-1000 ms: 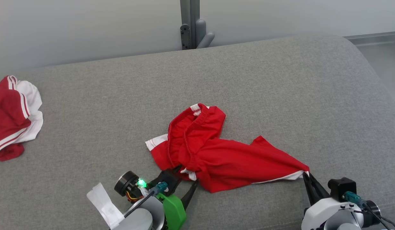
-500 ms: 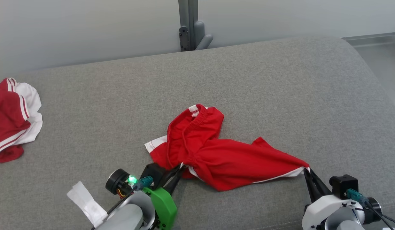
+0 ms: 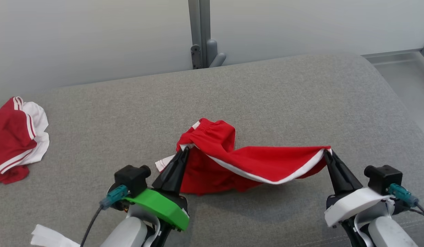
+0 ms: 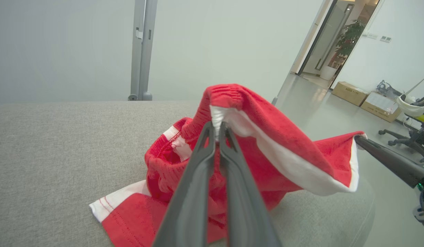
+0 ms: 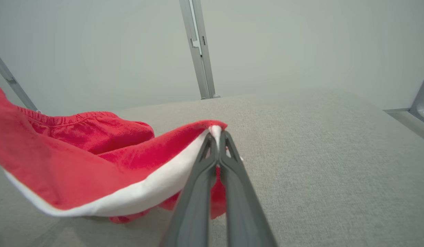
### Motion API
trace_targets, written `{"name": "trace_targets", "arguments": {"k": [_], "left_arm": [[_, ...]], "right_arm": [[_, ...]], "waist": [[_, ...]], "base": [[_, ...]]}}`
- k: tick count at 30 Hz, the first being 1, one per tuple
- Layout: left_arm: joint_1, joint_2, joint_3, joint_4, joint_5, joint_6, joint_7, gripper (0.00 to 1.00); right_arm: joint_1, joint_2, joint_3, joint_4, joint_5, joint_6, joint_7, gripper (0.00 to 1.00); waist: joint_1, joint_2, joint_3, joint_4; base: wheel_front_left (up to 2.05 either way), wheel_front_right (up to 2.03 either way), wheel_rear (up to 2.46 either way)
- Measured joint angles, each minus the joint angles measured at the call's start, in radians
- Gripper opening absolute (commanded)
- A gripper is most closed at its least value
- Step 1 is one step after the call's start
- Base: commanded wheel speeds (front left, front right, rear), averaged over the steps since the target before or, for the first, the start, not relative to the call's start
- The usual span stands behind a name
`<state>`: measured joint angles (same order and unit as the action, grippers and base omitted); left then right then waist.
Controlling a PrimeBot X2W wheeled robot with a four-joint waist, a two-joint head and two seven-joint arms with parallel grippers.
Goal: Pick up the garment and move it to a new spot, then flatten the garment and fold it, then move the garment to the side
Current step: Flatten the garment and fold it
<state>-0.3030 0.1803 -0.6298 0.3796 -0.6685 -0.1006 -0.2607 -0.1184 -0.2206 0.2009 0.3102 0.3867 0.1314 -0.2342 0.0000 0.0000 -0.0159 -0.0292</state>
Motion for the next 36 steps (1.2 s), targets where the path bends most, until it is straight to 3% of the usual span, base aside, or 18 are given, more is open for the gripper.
{"name": "trace_targets", "arguments": {"k": [9,18,22,27,30,36], "left_arm": [[0.109,-0.009,0.161,-0.314,-0.037,0.011,-0.002,0.0],[0.127,0.024,0.204,-0.53,-0.1,0.025,0.066,0.0],[0.076,0.06,0.2,-0.529,-0.098,0.021,0.12,0.0],[-0.099,0.094,0.203,-0.442,-0.104,0.003,0.211,0.0],[-0.343,0.109,0.205,-0.316,-0.086,-0.007,0.281,0.0],[-0.752,0.088,0.269,-0.071,-0.097,-0.015,0.315,0.0]], "right_arm": [[0.046,-0.062,-0.064,-0.348,0.078,0.0,0.1,0.0],[0.081,-0.05,-0.148,-0.611,0.109,0.0,0.23,0.0],[0.035,-0.058,-0.145,-0.608,0.11,-0.001,0.266,0.0],[-0.141,-0.08,-0.096,-0.521,0.124,-0.001,0.31,0.0],[-0.39,-0.11,-0.057,-0.393,0.128,-0.001,0.319,0.0],[-0.838,-0.078,0.022,-0.161,0.051,-0.001,0.256,0.0]], "waist": [[0.0,0.0,-0.039,-0.005],[0.0,0.0,-0.035,-0.003],[0.0,0.0,-0.018,-0.006],[0.0,0.0,0.031,-0.01],[0.0,0.0,0.096,-0.012],[0.0,0.0,0.222,-0.026]], "base": [[0.0,0.0,0.0],[0.0,0.0,0.0],[0.0,0.0,0.0],[0.0,0.0,0.0],[0.0,0.0,0.0],[0.0,0.0,0.0]]}}
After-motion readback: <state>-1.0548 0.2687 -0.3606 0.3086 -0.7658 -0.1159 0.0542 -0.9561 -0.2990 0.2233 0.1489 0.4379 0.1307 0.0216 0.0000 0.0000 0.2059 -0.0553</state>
